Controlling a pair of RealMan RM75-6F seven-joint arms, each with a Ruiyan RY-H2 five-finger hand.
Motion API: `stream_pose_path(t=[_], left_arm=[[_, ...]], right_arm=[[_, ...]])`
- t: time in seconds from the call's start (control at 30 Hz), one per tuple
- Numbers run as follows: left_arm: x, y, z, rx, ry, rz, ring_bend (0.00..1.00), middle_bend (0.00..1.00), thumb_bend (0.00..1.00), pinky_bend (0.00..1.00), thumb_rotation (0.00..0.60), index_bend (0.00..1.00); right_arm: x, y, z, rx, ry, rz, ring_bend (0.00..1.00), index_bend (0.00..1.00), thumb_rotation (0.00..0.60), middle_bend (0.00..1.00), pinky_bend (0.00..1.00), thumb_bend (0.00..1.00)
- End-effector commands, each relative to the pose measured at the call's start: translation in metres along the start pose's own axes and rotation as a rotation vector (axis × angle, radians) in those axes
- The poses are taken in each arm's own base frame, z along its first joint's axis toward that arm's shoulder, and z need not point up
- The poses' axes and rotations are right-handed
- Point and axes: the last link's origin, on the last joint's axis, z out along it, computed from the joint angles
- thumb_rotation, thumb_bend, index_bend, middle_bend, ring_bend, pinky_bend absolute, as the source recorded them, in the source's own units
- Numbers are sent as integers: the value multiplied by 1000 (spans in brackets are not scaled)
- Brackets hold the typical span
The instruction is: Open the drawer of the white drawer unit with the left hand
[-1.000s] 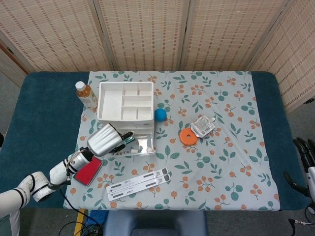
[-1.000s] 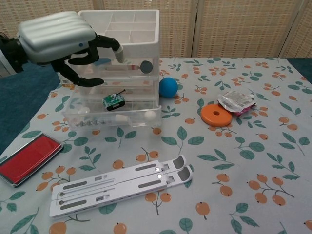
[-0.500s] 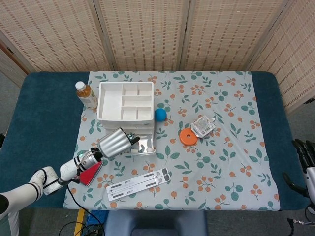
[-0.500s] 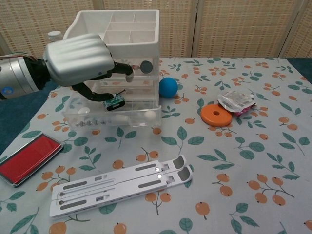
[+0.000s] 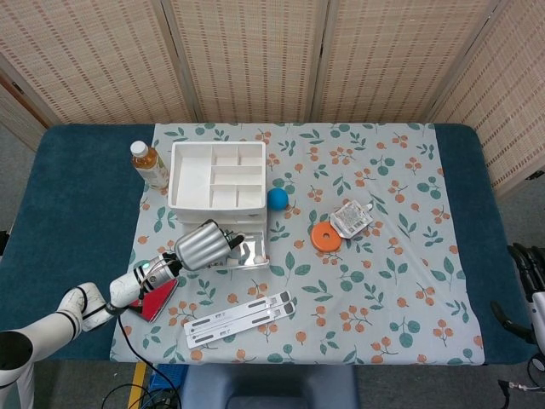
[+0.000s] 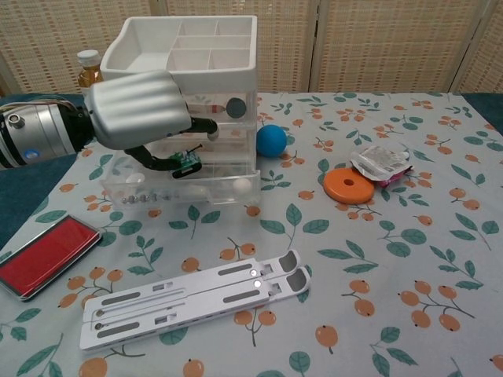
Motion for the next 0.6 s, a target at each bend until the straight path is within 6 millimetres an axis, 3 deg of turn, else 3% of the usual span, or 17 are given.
stream_pose_path(t=[0.03, 0.6], left_arm=[[-3, 0, -1, -16, -10, 34, 1000, 935, 261, 1000, 600, 313], [-14, -3, -1, -26, -55, 75, 1000, 932, 213, 1000, 600, 276]], right_arm=[[0, 0, 0, -1, -1, 1, 0, 10, 600, 57, 54, 315], [-4, -1, 0, -4, -13, 5, 0, 9, 600, 57, 54, 315]])
